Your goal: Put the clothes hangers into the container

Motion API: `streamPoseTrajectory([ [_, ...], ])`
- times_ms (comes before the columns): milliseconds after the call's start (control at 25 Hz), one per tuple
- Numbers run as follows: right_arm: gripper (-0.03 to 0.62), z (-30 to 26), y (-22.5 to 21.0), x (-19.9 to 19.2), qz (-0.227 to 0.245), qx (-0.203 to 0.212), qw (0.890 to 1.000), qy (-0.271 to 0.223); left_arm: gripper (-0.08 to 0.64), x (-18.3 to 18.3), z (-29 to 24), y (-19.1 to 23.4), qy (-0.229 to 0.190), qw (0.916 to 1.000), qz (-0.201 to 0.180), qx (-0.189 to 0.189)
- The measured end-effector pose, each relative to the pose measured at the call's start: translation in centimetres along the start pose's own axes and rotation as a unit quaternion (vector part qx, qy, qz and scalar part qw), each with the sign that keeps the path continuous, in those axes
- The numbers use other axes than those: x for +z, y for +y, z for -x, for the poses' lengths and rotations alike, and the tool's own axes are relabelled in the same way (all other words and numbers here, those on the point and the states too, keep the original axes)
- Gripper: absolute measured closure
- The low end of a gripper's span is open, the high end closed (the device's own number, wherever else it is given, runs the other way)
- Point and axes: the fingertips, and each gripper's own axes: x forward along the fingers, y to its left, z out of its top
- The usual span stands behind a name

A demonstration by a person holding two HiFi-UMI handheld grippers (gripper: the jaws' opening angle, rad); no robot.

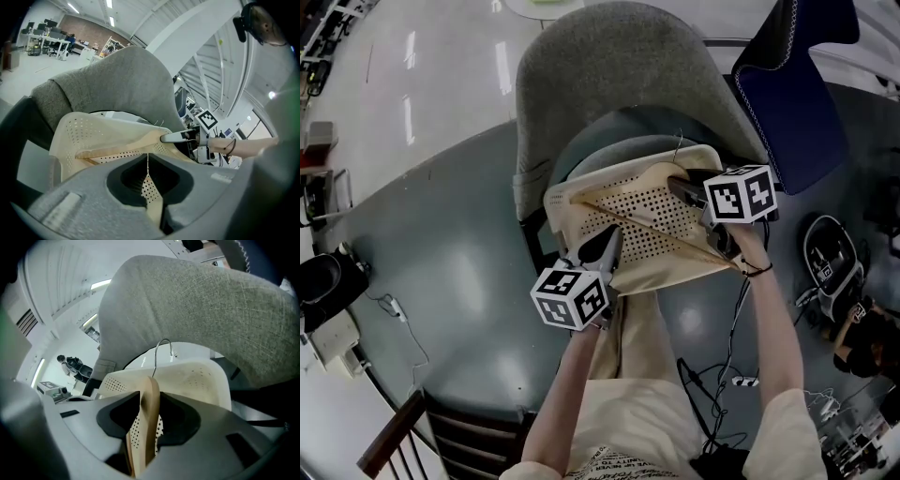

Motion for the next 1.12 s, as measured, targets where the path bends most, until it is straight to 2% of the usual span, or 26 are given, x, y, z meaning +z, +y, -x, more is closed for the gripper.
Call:
streamPoseTrajectory([
  [200, 0.465, -0.3, -0.1, -0.3, 0.03, -0.04, 0.999, 0.008, 0.534, -0.1, -0.2, -0.1, 0.002, 1.0, 0.001, 0.0],
  [360, 0.41, -0.6, 0.0, -0.4, 0.051, -0.065, 0.997, 0.008, 0.535, -0.1, -0.5, -0.1, 0.002, 1.0, 0.0, 0.0],
  [720, 0.348, -0.4, -0.2, -1.2, 0.051, -0.109, 0.993, 0.003, 0.535, 0.4, -0.4, -0.2, -0.002, 1.0, -0.001, -0.001],
  [880, 0.308, -0.2, -0.5, -1.1, 0.058, -0.148, 0.987, -0.007, 0.534, 0.3, -0.3, -0.2, -0.002, 1.0, -0.001, 0.001],
  [1120, 0.308, 0.4, -0.3, -0.8, 0.056, -0.164, 0.984, -0.035, 0.534, -0.1, 0.0, -0.7, -0.005, 1.0, -0.003, -0.003],
])
